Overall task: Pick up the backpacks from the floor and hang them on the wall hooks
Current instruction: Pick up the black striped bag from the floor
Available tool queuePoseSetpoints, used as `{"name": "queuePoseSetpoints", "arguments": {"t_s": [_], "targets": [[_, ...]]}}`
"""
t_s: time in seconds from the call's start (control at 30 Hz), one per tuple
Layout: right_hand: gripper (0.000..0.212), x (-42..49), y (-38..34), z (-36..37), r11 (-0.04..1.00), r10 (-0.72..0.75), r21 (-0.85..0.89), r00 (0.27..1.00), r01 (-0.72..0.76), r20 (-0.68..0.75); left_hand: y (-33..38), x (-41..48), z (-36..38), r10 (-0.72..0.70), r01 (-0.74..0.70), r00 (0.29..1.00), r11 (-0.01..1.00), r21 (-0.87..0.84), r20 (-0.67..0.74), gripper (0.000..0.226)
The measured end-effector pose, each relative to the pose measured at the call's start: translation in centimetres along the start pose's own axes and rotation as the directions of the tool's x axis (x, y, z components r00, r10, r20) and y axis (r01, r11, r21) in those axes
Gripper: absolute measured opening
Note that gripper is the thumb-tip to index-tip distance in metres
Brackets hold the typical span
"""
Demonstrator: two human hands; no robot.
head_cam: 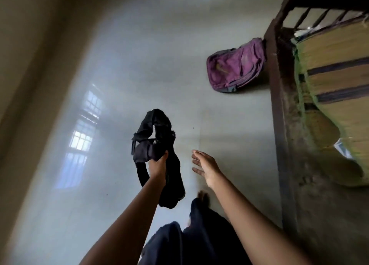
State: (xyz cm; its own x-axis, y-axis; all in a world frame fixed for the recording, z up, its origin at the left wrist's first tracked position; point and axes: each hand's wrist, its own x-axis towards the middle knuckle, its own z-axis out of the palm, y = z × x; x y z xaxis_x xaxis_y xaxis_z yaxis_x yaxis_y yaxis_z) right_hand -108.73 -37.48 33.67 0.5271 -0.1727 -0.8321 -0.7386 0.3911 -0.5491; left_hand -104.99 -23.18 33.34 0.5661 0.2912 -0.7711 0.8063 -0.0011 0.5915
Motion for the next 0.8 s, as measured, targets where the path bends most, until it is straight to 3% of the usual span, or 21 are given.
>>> {"name": "queuePoseSetpoints", "arguments": {"t_s": [0.23, 0.53, 0.7, 0.8], "targets": [[0.031, 10.8, -13.8, -6.5, 0.999, -0.002, -0.041, 0.995, -0.003, -0.104, 7.7, 7.1, 10.8, 0.032, -0.027, 0.997, 0.998, 0.058, -0.073, 0.054], [0.041, 33.6, -26.2, -13.5, 0.99, 0.086, -0.087, 0.97, -0.109, -0.229, 16.7, 20.7, 32.8, -0.102, 0.102, 0.99, 0.995, -0.003, -0.093, 0.047], [0.044, 47.0, -28.7, -17.5, 0.99, 0.107, -0.056, 0.952, -0.128, -0.287, 16.9, 29.8, 43.2, -0.057, 0.056, 0.998, 0.998, -0.025, -0.026, 0.06], [0.057, 55.8, -29.1, -20.3, 0.986, 0.119, -0.069, 0.923, -0.154, -0.367, 14.7, 37.1, 49.2, -0.037, 0.035, 0.999, 0.997, -0.071, -0.036, 0.08]]}}
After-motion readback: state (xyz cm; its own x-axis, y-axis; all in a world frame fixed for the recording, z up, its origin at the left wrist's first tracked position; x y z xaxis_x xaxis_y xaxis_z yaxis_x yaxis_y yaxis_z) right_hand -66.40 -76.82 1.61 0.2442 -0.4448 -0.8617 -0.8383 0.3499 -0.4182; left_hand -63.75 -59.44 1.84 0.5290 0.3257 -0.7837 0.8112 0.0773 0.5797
